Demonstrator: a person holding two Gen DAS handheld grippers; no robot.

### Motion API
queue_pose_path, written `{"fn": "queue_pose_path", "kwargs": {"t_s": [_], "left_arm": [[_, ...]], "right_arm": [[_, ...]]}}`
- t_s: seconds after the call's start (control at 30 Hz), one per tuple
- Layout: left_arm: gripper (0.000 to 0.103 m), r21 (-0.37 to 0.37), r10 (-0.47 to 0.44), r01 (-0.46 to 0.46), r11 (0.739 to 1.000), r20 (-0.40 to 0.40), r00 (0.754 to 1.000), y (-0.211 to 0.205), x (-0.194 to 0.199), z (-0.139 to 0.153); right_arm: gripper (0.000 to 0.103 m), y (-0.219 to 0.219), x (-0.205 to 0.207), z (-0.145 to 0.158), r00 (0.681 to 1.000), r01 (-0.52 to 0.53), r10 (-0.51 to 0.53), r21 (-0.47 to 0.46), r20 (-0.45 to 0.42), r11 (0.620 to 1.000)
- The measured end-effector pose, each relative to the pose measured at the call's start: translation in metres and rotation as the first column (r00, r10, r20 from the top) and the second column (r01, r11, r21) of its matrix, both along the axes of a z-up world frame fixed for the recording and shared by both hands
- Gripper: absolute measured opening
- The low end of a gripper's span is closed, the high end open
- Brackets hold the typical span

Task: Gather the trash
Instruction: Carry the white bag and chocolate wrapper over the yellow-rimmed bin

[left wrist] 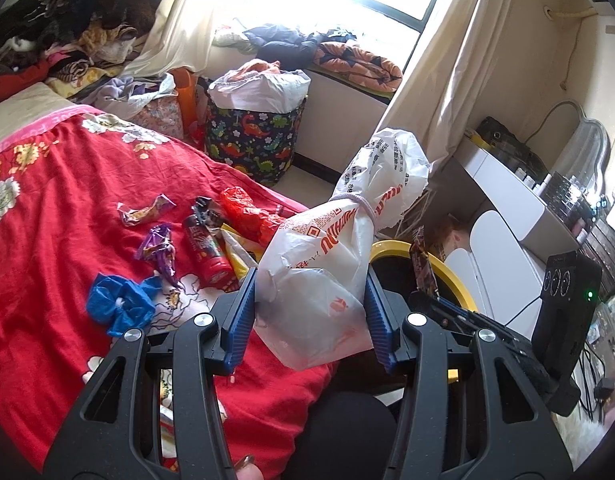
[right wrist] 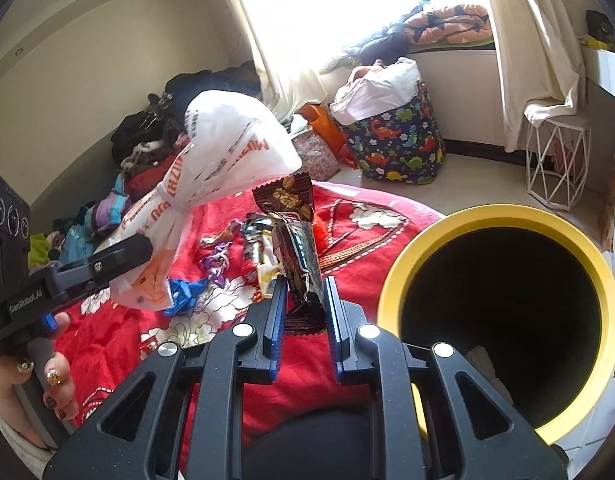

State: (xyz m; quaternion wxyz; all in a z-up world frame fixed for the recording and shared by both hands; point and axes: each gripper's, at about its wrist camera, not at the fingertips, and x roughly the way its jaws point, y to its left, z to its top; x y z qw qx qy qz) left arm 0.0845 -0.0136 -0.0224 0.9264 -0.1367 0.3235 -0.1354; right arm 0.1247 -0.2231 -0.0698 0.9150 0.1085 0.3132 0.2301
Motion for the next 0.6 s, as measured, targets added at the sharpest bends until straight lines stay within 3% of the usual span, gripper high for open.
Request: {"fn": "queue_pose_path", "kwargs": {"t_s": [0.6], "left_arm": [[0.042,0.019,-0.068,0.068,0.998,-0.007,0.998,-0.030,0.001,-0.004]], "right_arm": [[0.018,-0.043,-0.002,-0.001,0.990,0.143,-0.144,0.045,0.002,0.989]]}}
